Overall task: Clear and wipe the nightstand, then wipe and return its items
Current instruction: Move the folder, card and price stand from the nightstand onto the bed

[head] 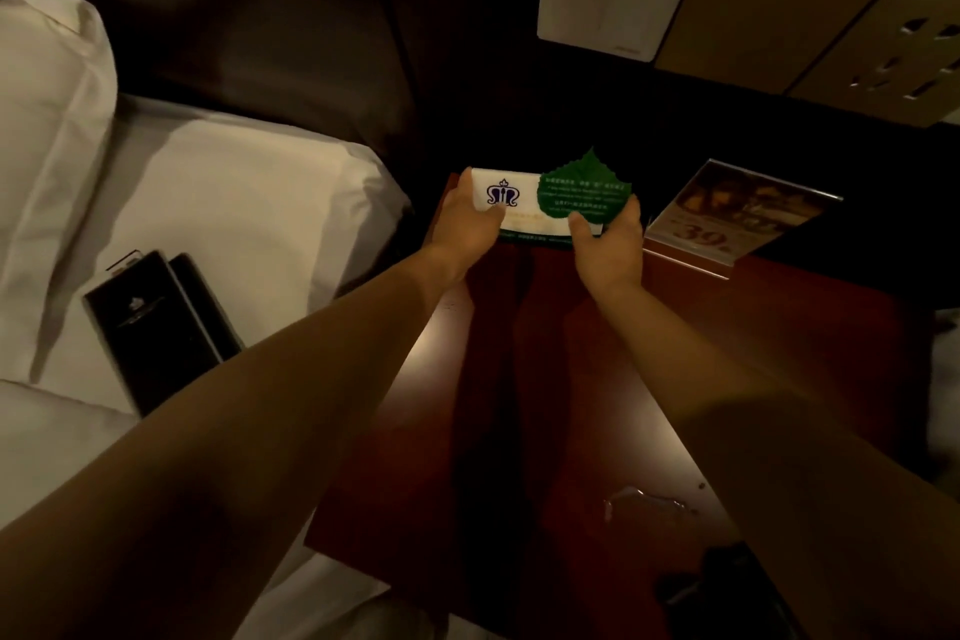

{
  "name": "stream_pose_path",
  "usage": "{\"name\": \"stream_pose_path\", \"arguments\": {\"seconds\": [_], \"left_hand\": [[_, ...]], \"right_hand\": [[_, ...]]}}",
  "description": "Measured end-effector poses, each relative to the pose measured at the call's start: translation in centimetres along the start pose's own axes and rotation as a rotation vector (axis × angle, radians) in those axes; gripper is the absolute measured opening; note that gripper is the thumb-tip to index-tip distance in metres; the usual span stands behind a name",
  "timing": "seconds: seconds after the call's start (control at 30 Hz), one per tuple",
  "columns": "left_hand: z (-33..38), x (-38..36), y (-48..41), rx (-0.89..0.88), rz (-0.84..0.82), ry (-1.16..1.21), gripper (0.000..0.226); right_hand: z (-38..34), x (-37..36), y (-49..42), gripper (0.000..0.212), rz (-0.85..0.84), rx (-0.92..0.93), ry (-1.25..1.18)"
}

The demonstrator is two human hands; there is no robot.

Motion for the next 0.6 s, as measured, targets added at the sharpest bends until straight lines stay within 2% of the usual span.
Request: {"name": "stream_pose_path", "arguments": {"seconds": [0.1, 0.23, 0.43, 0.6], "left_hand": [[-1.3, 1.8, 1.0, 0.006, 0.071, -0.001, 0.049], [-3.3, 5.1, 2.9, 0.028, 0.177, 0.066, 0.041], [-8.5, 12.1, 6.5, 0.129, 0.349, 0.047, 0.050], [-14.6, 18.3, 10.5, 0.233, 0.464, 0.133, 0.052]], "right_hand": [[-1.0, -1.3, 0.6, 0.055, -0.011, 0.067, 0.082], [-2.5, -4.4, 2.0, 0.052, -0.051, 0.151, 0.137], [-4.4, -11.2, 5.8, 0.047, -0.133, 0.153, 0.081], [-5.8, -18.6, 10.6, 0.051, -0.286, 0.190, 0.058]]}}
Point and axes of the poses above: each hand's wrist, its own y-axis away from the middle knuckle, its own x-axis out of the back of the hand, z = x × y, the point moved 4 cm from there along -y, towards the middle knuckle, and after that the axes turned 6 degrees about -y, right-handed, at the moved point
